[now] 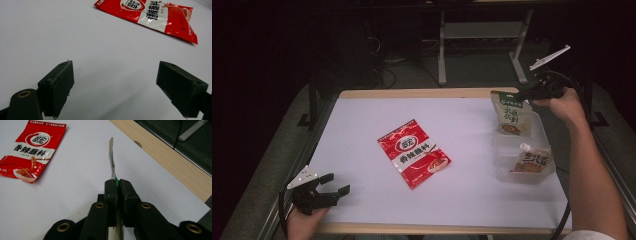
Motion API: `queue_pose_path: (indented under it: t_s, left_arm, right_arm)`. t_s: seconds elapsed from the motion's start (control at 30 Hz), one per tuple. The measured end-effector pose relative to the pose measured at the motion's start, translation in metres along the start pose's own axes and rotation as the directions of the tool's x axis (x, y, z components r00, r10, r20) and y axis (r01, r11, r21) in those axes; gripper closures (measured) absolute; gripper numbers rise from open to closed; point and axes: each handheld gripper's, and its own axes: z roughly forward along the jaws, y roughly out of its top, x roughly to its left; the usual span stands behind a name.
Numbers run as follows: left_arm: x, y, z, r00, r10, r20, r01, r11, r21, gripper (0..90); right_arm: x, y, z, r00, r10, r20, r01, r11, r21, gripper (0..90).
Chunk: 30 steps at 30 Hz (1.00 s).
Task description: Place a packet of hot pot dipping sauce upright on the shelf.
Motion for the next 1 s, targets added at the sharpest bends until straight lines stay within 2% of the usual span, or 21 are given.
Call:
queue_pose_path:
  t_s: [0.17, 0.2, 0.3, 0.4, 0.43, 0.47, 0.53, 0.6, 0.63, 0.67, 0.73, 0.83, 0.93, 1.0]
  left_arm:
    - [-0.001, 0.001, 0.001, 1.0, 0.002, 0.005, -0.002, 1.0, 0.005, 14.4]
    - [-0.001, 0.001, 0.002, 1.0, 0.004, 0.007, -0.004, 1.0, 0.006, 14.4]
    - [-0.002, 0.001, 0.003, 0.9999, 0.007, 0.011, -0.007, 1.0, 0.007, 14.4]
    - [-0.003, 0.001, 0.004, 0.9998, 0.011, 0.015, -0.011, 0.9999, 0.009, 14.4]
    - [-0.003, 0.001, 0.004, 0.9998, 0.008, 0.016, -0.008, 0.9999, 0.008, 14.4]
    - [-0.003, 0.001, 0.004, 0.9998, 0.011, 0.016, -0.011, 0.9999, 0.01, 14.4]
    - [-0.004, 0.001, 0.005, 0.9998, 0.012, 0.018, -0.013, 0.9998, 0.014, 14.4]
    - [-0.004, 0.001, 0.006, 0.9997, 0.01, 0.021, -0.011, 0.9999, 0.013, 14.4]
    - [-0.004, 0.001, 0.006, 0.9997, 0.015, 0.021, -0.015, 0.9998, 0.015, 14.4]
    - [-0.005, 0.001, 0.006, 0.9997, 0.013, 0.022, -0.013, 0.9998, 0.012, 14.4]
    - [-0.005, 0.001, 0.006, 0.9996, 0.014, 0.023, -0.014, 0.9998, 0.011, 14.4]
    - [-0.005, 0.002, 0.007, 0.9995, 0.016, 0.026, -0.017, 0.9997, 0.018, 14.4]
    - [-0.005, 0.002, 0.008, 0.9993, 0.022, 0.029, -0.022, 0.9996, 0.017, 14.4]
    - [-0.005, 0.002, 0.008, 0.9993, 0.023, 0.03, -0.023, 0.9996, 0.016, 14.4]
  right_arm:
    - [-0.009, -0.011, -0.008, 0.9978, 0.032, 0.058, -0.032, 0.999, 0.007, 75.4]
    - [-0.01, -0.014, -0.009, 0.9948, 0.045, 0.092, -0.046, 0.999, 0.006, 74.1]
    - [-0.013, -0.022, -0.012, 0.9852, 0.082, 0.151, -0.082, 0.997, -0.007, 66.3]
    - [-0.016, -0.028, -0.013, 0.9783, 0.119, 0.17, -0.117, 0.993, -0.023, 60.6]
    - [-0.017, -0.03, -0.013, 0.9747, 0.131, 0.181, -0.131, 0.991, -0.014, 60.6]
    - [-0.018, -0.031, -0.013, 0.9748, 0.138, 0.175, -0.139, 0.99, -0.006, 60.1]
    - [-0.017, -0.033, -0.013, 0.9703, 0.131, 0.203, -0.131, 0.991, -0.016, 59.2]
    - [-0.017, -0.035, -0.015, 0.9677, 0.149, 0.204, -0.144, 0.989, -0.036, 58.1]
    - [-0.017, -0.035, -0.016, 0.9618, 0.153, 0.227, -0.148, 0.988, -0.039, 57.5]
    - [-0.016, -0.036, -0.018, 0.9597, 0.159, 0.232, -0.151, 0.987, -0.052, 57.7]
    - [-0.016, -0.036, -0.019, 0.9603, 0.161, 0.228, -0.151, 0.987, -0.062, 57.5]
    - [-0.012, -0.034, -0.021, 0.9575, 0.143, 0.25, -0.129, 0.989, -0.07, 57.9]
    - [-0.01, -0.03, -0.019, 0.9588, 0.13, 0.253, -0.114, 0.991, -0.076, 58.0]
    - [-0.008, -0.028, -0.016, 0.9636, 0.128, 0.235, -0.112, 0.991, -0.079, 58.1]
